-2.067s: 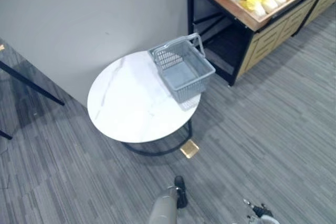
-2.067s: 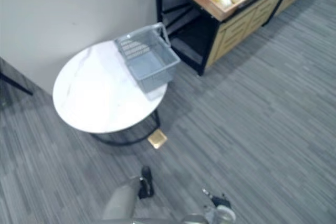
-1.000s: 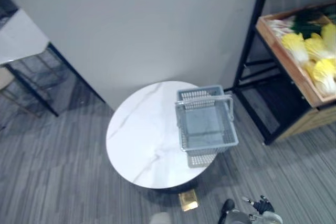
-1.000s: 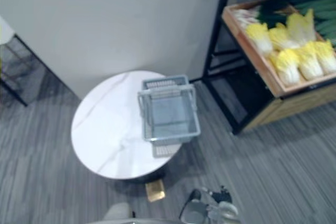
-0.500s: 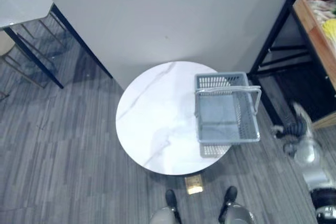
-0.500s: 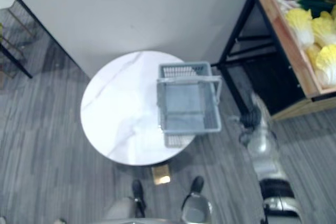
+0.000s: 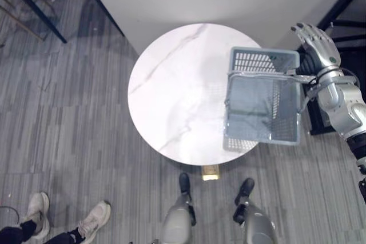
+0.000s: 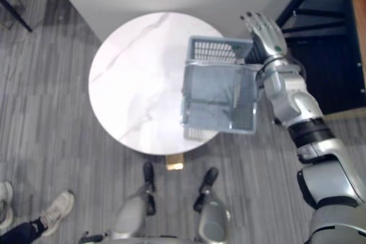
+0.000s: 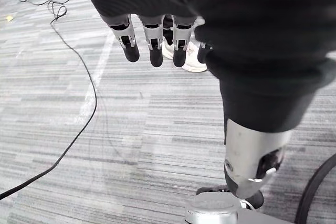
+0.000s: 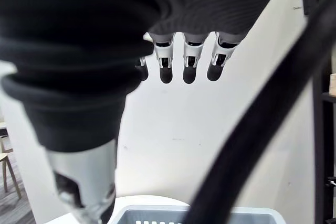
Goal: Pick vegetable in the basket
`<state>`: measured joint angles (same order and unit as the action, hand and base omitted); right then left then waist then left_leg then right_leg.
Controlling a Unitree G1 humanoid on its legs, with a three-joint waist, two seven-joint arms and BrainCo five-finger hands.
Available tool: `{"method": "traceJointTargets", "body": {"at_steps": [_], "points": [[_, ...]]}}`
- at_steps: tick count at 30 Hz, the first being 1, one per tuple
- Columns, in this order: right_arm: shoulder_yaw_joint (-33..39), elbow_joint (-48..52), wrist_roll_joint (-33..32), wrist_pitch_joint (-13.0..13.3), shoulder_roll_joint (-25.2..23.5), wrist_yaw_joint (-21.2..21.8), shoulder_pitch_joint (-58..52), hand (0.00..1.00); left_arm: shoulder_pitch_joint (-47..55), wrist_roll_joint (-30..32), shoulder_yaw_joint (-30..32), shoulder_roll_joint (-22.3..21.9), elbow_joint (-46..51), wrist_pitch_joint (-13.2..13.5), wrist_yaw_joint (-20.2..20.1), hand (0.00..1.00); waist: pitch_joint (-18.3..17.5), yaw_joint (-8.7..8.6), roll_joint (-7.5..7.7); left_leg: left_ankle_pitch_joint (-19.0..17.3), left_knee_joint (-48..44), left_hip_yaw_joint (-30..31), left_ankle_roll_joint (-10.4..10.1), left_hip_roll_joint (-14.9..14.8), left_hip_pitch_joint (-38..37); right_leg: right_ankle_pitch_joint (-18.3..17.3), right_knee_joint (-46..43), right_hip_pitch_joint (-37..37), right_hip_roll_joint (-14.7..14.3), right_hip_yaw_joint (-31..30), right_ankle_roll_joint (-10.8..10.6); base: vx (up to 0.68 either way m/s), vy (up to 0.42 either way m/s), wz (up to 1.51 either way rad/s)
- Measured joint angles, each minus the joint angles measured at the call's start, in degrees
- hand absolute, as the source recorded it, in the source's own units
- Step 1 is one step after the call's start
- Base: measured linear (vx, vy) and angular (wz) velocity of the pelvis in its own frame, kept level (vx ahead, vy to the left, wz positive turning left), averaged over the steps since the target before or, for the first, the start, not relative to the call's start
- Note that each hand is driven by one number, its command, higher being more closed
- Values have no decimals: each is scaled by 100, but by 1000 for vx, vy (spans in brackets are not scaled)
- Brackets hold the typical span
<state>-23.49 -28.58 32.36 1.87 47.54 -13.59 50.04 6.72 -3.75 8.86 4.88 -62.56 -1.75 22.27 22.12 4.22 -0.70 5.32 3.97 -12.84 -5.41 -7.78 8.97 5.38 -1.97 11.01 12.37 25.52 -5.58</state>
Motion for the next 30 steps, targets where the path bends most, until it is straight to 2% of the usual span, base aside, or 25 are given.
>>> {"method": "traceJointTargets", "body": {"at_steps": [5, 13, 22, 24, 30], "points": [[-244, -445, 155, -25, -1, 13, 257, 0, -37, -45, -9, 11, 122, 13, 12, 0, 66, 56, 14, 0, 9, 66, 0, 5, 48, 0, 34, 2, -11, -92, 0, 35, 12, 7], [-467, -878, 389, -27, 4, 37, 538, 0, -157, -52, -195, 51, 155, 119, 59, 0, 212, 51, 63, 31, 32, 52, -3, -6, 98, 1, 39, 77, -32, -140, 0, 0, 0, 0], [-596, -689, 391, 17, 193, 54, 470, 0, -220, -51, -247, 110, 166, 155, 115, 0, 221, 28, 79, 31, 42, -76, -3, -12, 85, 27, 44, 156, -50, -326, 2, 13, 2, -6], [-623, -541, 391, 50, 326, 158, 358, 0, -220, -50, -247, 111, 167, 154, 115, 0, 221, -18, 81, 31, 42, -76, -3, -16, 84, 28, 43, 156, -53, -330, 2, 0, 0, 0], [-633, -541, 394, 133, 336, 219, 262, 0, -221, -48, -248, 125, 184, 155, 114, 0, 227, -70, 90, 31, 41, -114, -3, -30, 71, 42, 51, 167, -66, -373, 8, 10, -1, -3]]}}
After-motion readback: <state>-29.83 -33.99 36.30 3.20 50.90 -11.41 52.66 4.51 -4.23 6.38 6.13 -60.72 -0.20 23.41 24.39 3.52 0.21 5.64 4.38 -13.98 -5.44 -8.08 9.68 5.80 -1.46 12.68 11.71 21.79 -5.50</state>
